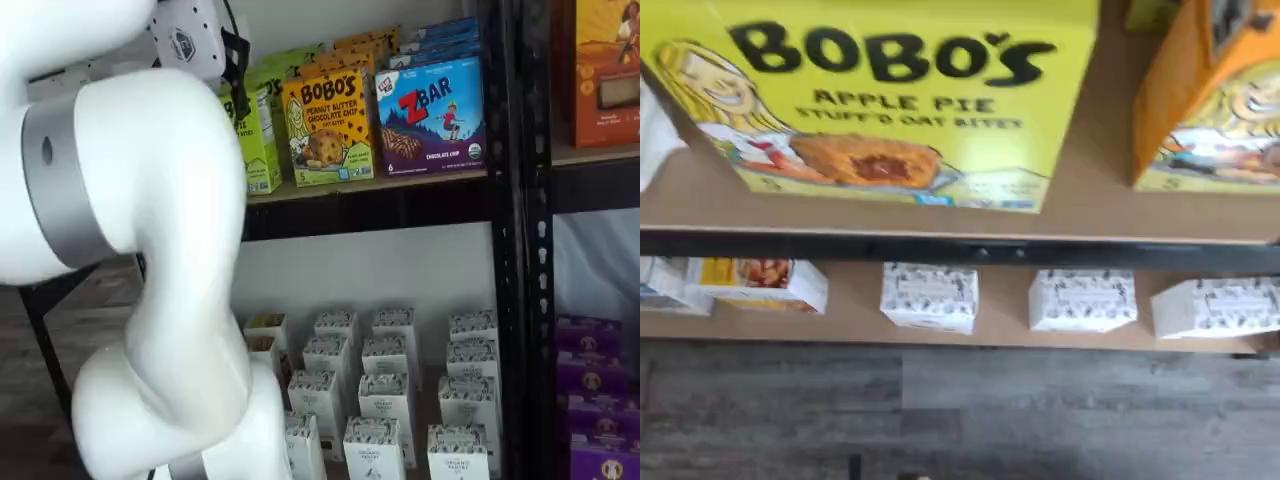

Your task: Pick the green box on the top shelf, the fourth from the left

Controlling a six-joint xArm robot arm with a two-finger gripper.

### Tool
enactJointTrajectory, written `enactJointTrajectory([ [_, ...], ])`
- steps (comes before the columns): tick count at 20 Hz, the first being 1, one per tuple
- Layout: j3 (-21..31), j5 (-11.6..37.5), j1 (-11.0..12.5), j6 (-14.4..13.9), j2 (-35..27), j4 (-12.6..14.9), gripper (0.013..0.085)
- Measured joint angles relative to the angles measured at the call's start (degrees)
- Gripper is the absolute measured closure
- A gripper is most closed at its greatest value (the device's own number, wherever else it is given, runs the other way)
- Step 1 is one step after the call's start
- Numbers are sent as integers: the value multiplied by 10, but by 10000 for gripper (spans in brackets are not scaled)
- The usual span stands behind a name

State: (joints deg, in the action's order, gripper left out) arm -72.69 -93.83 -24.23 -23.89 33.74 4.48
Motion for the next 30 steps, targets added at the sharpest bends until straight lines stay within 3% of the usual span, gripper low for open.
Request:
enactJointTrajectory([
  [6,-6,49,-4,-5,-16,22,130],
  [13,-34,86,25,24,-47,-10,130],
  [20,-74,93,46,47,-91,-46,130],
  [30,-128,76,45,44,-151,-36,130],
])
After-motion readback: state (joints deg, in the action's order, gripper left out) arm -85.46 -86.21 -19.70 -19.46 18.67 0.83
